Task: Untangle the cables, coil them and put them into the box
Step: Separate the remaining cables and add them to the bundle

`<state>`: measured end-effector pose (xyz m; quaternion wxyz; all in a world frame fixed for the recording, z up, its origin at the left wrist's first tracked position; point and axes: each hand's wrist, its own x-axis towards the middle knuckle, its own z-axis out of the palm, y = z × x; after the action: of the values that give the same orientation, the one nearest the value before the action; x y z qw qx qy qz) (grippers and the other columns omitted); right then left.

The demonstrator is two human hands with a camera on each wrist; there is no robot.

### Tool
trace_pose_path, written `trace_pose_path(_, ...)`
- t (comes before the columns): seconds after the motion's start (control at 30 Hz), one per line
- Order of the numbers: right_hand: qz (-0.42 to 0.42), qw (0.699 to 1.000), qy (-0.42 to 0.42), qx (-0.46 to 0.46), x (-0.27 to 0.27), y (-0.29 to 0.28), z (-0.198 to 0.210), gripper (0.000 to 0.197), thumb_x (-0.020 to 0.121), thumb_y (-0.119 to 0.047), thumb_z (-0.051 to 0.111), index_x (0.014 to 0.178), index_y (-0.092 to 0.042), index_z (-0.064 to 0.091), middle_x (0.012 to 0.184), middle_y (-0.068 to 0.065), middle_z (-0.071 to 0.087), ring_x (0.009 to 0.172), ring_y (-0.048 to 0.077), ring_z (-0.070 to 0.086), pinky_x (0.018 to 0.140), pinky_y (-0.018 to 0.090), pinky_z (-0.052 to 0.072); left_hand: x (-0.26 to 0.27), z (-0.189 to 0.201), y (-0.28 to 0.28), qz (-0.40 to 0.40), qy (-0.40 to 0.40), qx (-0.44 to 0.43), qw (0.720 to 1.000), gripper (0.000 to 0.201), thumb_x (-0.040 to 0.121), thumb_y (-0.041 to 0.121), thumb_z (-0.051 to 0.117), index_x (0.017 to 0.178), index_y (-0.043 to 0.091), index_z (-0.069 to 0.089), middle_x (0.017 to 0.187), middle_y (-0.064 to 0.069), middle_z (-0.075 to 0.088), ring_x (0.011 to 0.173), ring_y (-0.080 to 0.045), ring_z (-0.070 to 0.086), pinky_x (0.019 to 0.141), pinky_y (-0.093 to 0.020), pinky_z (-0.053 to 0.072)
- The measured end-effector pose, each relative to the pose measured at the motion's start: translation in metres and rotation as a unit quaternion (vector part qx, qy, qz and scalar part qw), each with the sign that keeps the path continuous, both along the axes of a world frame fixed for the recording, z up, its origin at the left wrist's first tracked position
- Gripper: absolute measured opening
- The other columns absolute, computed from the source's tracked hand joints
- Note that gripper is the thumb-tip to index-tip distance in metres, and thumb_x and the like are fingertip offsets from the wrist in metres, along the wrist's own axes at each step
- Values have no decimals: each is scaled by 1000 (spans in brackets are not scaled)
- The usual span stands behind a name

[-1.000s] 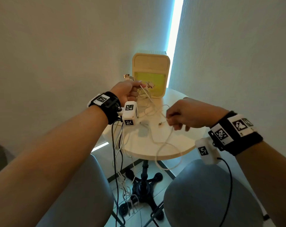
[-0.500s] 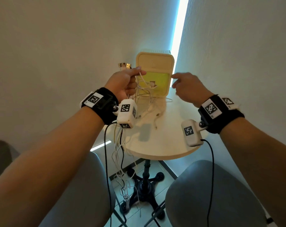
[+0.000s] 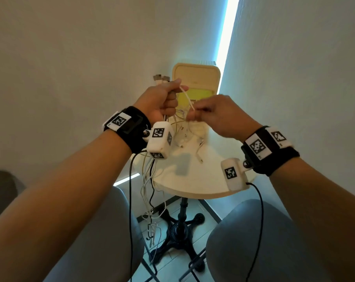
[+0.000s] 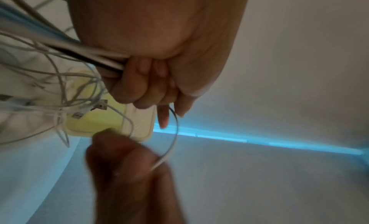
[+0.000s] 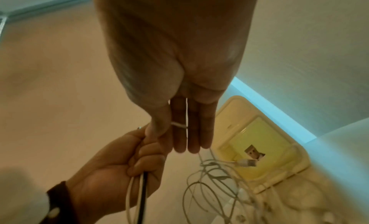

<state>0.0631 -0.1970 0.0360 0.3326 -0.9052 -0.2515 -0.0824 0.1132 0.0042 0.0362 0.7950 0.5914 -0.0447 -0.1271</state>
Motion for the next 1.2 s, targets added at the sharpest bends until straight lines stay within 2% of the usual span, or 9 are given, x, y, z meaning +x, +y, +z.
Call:
trace_pose_path(0.2, 58, 962, 175, -200, -23, -20, -25, 8, 94, -29, 78, 96, -29, 85, 71, -24, 72, 68, -7, 64, 72, 20, 51, 8, -10, 7, 47, 22, -39, 998, 23, 113, 25, 51, 106, 8, 65, 51, 10, 23, 39, -5, 21, 34, -19, 20)
trace_pose_path(0.33, -1, 946, 178, -271, -21, -29, -27, 13, 96, -26, 75, 105, -25, 84, 76, -10, 75, 59, -1, 64, 67, 23, 57, 3, -6, 9, 52, -14, -16, 998, 25, 113, 28, 53, 104, 8, 67, 54, 9, 23, 42, -6, 19, 37, -21, 20)
trace_pose_path(0.4, -46, 945, 148, -289, -15, -34, -21, 32, 98, -12, 68, 125, -25, 77, 102, -3, 78, 71, 7, 66, 75, 24, 54, -4, -3, 8, 51, -50, 7, 997, 27, 112, 29, 55, 110, 7, 70, 57, 7, 23, 45, -8, 18, 40, -22, 19)
trace_pose_path(0.53, -153, 987, 6, -50, -6, -29, 2, 35, 99, -10, 57, 121, -26, 78, 118, 2, 72, 93, 21, 68, 81, 26, 46, -21, -4, 2, 33, -100, 39, 994, 33, 110, 31, 59, 123, 4, 72, 60, 6, 22, 50, -11, 16, 44, -26, 16)
trace_pose_path(0.6, -162, 982, 6, 100, -5, -12, 10, 22, 102, -30, 60, 103, -21, 80, 91, -3, 72, 75, 13, 68, 65, 26, 45, -33, -6, -4, 12, -110, 52, 992, 33, 109, 33, 60, 122, 6, 74, 62, 5, 20, 52, -11, 15, 46, -27, 15)
trace_pose_path(0.7, -149, 958, 129, 207, -3, 12, 18, 47, 105, -53, 53, 85, -15, 73, 75, 0, 66, 43, 7, 47, 46, 24, 35, -48, -10, -13, -34, -124, 74, 989, 28, 108, 33, 61, 110, 9, 76, 66, 3, 17, 53, -12, 15, 45, -26, 15)
trace_pose_path(0.83, -101, 926, 233, 281, 4, 17, 16, 38, 104, -38, 63, 82, -9, 71, 56, -2, 53, 45, 12, 39, 49, 26, 29, -63, -28, -16, -81, -99, 88, 988, 30, 108, 35, 61, 109, 7, 72, 62, 5, 23, 50, -11, 18, 41, -22, 21)
trace_pose_path(1.0, -72, 935, 156, 310, -1, 18, 8, 18, 103, -15, 65, 101, -1, 74, 85, 10, 65, 52, 15, 39, 43, 25, 29, -72, -57, -13, -9, -52, 54, 997, 45, 109, 46, 55, 111, 4, 72, 61, 5, 24, 49, -10, 20, 41, -22, 21)
trace_pose_path(1.2, -2, 952, 108, 288, -38, 37, -22, 13, 103, -8, 64, 97, 2, 70, 86, 21, 69, 59, 27, 66, 51, 40, 60, -75, -42, 7, 104, -107, -33, 988, 50, 105, 53, 55, 106, 5, 69, 59, 4, 24, 49, -10, 19, 41, -23, 23)
